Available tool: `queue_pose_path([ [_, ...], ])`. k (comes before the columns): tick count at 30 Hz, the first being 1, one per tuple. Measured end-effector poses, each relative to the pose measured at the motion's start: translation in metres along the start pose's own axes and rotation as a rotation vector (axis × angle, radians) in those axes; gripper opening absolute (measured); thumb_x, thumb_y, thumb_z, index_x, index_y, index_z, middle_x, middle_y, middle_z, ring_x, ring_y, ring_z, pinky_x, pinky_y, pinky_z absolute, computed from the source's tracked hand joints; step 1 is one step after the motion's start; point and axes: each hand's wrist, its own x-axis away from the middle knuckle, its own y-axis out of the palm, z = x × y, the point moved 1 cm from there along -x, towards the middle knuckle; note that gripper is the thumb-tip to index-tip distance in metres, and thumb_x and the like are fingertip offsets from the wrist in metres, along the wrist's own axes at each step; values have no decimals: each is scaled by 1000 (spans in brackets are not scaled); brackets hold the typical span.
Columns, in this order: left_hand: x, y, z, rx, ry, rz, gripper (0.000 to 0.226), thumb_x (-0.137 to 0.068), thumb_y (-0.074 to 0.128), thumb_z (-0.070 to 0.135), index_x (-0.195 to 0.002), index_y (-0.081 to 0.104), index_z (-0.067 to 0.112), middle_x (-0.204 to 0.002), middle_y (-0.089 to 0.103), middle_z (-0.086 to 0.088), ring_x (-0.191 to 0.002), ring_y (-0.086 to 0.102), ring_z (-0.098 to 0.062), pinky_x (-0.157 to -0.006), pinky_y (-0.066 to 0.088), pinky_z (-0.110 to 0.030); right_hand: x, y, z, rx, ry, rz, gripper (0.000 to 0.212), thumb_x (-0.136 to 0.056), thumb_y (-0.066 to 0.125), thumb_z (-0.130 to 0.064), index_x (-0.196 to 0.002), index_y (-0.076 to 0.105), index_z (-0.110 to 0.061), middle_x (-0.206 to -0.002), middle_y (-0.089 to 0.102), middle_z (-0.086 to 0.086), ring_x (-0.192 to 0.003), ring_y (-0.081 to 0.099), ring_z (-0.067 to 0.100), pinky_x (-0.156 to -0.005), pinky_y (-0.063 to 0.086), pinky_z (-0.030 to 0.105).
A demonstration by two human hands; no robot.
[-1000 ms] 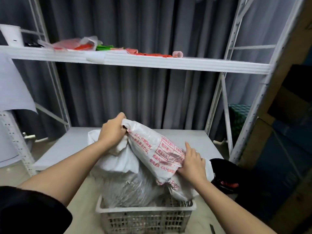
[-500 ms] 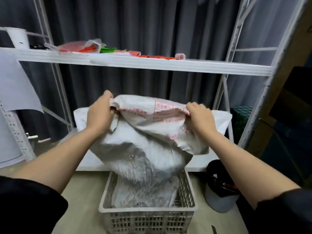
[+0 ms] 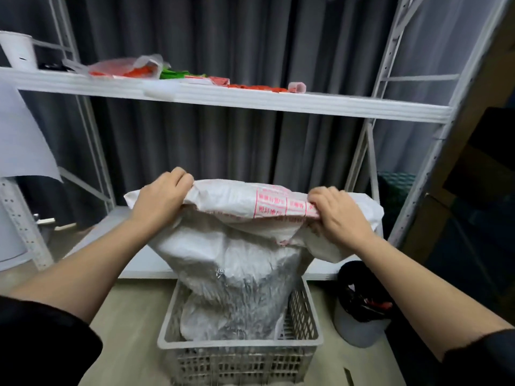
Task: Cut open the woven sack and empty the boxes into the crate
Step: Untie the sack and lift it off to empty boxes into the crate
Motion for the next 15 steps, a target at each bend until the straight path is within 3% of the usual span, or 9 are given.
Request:
queue_pose_path([
  [2, 3, 5, -3, -48, 41, 26, 43, -61, 69, -11, -85, 39, 8, -87, 52, -15, -62, 51, -30, -37, 31, -24, 12, 4, -6, -57, -83, -118, 44, -77, 51, -47, -108, 46, -16, -115, 61, 6, -95, 57, 24, -73, 40, 36],
  [4, 4, 9, -4, -95, 119, 49, 24, -69, 59, -6, -86, 46, 5, -88, 54, -15, -62, 54, -30, -35, 33, -24, 16, 7, -13, -88, -81, -192, 52, -80, 46, -63, -106, 51, -19, -120, 58, 1, -103, 53, 19, -79, 36, 36],
  [5, 5, 12, -5, -84, 142, 51, 11, -77, 49, 1, -87, 49, 4, -88, 55, -13, -63, 55, -30, -35, 37, -27, 14, 8, -16, -104, -37, -204, 53, -81, 41, -67, -102, 54, -20, -121, 58, -2, -106, 53, 18, -81, 34, 35],
  [7, 10, 19, -11, -62, 165, 28, 16, -84, 34, 9, -89, 48, 5, -91, 55, -10, -68, 57, -30, -40, 43, -33, 6, 11, -24, -147, 94, -216, 56, -79, 37, -73, -97, 56, -24, -125, 55, -8, -119, 49, 17, -88, 30, 34],
  [8, 14, 23, -14, -68, 217, -5, 13, -84, 33, 8, -89, 45, 5, -95, 52, -11, -69, 58, -31, -40, 43, -33, 0, 14, -27, -169, 155, -265, 64, -74, 37, -78, -105, 56, -25, -133, 50, -8, -129, 41, 17, -95, 27, 35],
  [9, 21, 30, -19, -90, 294, -25, 10, -82, 33, 5, -88, 42, 6, -101, 48, -13, -69, 59, -32, -39, 43, -33, -4, 18, -28, -168, 199, -360, 80, -65, 37, -82, -121, 51, -27, -143, 41, -8, -138, 30, 19, -103, 24, 39],
  [11, 35, 38, -28, -146, 408, -106, 10, -82, 36, 11, -90, 42, 7, -106, 44, -15, -72, 61, -33, -45, 48, -37, -10, 27, -27, -119, 266, -621, 115, -53, 43, -87, -148, 19, -27, -157, 17, -4, -145, 17, 22, -111, 20, 47],
  [13, 48, 36, -30, -175, 500, -221, 28, -81, 44, 35, -91, 52, 10, -103, 53, -11, -74, 61, -30, -58, 47, -38, -12, 34, -26, -81, 333, -767, 125, -54, 57, -84, -151, 0, -29, -160, 5, -1, -143, 21, 26, -108, 25, 49],
  [15, 55, 28, -24, -146, 555, -275, 38, -79, 47, 52, -83, 61, 17, -95, 60, -3, -73, 58, -24, -65, 36, -34, -13, 40, -29, -72, 358, -778, 127, -54, 60, -84, -150, -3, -30, -160, 3, 1, -140, 25, 29, -106, 26, 49],
])
